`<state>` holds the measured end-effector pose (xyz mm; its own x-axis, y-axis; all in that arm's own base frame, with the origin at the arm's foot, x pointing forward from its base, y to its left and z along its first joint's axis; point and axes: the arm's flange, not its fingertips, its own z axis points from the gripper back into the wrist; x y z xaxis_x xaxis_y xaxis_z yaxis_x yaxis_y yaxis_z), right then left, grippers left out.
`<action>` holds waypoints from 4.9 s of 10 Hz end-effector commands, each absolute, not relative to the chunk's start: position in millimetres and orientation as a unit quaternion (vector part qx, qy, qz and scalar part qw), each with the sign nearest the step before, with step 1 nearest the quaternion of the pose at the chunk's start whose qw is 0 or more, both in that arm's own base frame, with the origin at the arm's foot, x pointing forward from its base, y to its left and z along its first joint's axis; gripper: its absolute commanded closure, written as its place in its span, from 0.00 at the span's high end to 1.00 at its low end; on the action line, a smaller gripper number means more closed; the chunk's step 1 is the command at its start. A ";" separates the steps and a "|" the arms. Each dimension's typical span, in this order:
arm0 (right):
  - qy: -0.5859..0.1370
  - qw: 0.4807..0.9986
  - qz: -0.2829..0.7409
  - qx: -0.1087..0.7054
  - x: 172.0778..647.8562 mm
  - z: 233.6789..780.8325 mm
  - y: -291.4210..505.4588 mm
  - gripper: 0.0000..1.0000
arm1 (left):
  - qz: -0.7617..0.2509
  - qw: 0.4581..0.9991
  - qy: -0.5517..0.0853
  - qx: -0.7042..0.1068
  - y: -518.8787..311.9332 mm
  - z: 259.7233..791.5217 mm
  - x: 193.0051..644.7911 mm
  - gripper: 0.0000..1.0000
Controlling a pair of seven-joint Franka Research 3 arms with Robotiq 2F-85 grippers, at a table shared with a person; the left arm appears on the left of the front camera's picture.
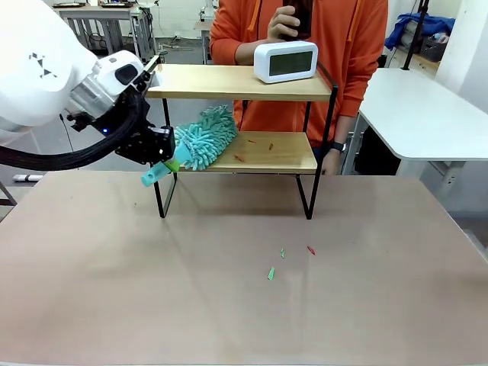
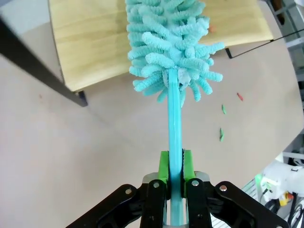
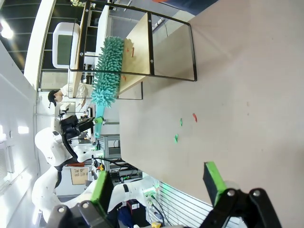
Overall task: Clean the shelf.
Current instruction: Clean the remaining tier of the Shelf with the Duster once objects are removed, then hand the Duster back to the human.
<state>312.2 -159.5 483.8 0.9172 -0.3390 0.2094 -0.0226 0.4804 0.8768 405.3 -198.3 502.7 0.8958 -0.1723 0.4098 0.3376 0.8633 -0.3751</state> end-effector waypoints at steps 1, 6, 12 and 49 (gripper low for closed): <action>-0.194 0.835 -0.086 0.508 315.0 485.2 -158.8 1.00 | -0.152 0.944 -0.182 -0.230 -216.8 506.4 404.3 0.12; -0.194 0.835 -0.086 0.508 315.0 485.2 -158.8 1.00 | -0.311 0.905 -0.110 -0.268 -233.1 503.6 387.0 0.12; -0.194 0.835 -0.086 0.508 315.0 485.2 -158.8 1.00 | -0.475 0.820 -0.019 -0.318 -182.6 523.2 361.9 0.12; -0.201 0.837 -0.106 0.498 316.2 507.0 -173.3 1.00 | -0.083 0.763 -0.281 -0.576 201.4 539.4 291.5 0.12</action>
<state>312.7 -163.8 490.1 0.9111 -0.3491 0.2190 -0.0253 0.4831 0.8752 295.9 195.1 514.5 0.8534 0.2229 0.4713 0.3761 0.3627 -0.8526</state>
